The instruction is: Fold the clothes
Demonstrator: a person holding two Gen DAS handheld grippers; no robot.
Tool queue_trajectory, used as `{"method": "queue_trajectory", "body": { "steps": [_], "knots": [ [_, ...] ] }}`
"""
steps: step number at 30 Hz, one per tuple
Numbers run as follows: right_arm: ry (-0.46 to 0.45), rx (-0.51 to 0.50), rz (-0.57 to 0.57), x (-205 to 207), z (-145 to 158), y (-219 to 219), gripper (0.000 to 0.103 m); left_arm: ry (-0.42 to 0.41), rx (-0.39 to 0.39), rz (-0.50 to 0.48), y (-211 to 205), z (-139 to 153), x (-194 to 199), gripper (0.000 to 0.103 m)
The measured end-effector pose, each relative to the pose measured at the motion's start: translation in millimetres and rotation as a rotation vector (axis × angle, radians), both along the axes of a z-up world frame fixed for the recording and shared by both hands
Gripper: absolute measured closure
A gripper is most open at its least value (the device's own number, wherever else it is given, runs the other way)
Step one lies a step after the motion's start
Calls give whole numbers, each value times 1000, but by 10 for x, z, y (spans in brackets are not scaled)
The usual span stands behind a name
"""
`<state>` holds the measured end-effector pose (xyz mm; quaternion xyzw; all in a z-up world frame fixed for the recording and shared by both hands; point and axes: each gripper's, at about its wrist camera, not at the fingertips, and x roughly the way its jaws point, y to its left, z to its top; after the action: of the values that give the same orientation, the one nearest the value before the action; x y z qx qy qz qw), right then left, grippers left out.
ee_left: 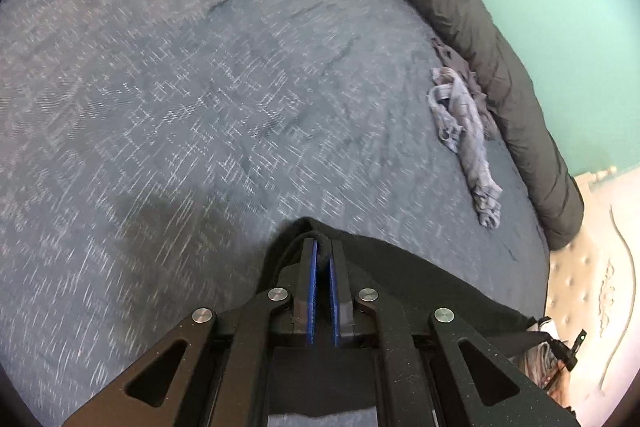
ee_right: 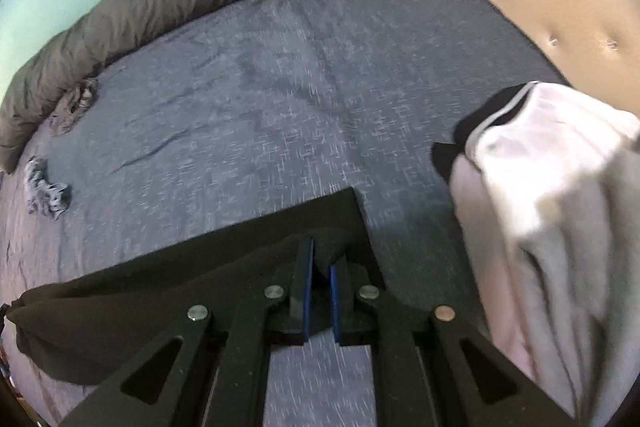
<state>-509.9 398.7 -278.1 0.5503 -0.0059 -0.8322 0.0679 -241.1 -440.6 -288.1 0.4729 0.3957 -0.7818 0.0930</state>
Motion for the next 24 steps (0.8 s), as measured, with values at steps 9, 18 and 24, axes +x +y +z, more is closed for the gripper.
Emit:
{"method": "queue_trajectory", "body": {
  "steps": [9,18,24],
  "knots": [
    [140,-28,-7,-241,-213,-110,54,-4,-18,7,-22,-250,-230,78],
    [296,-78,57,154,-98,122,48,89,-115,-16,97,116,-108,57],
    [230,-123,103,370,-236,197,48,96,-96,-17,109,129,87,41]
  ]
}}
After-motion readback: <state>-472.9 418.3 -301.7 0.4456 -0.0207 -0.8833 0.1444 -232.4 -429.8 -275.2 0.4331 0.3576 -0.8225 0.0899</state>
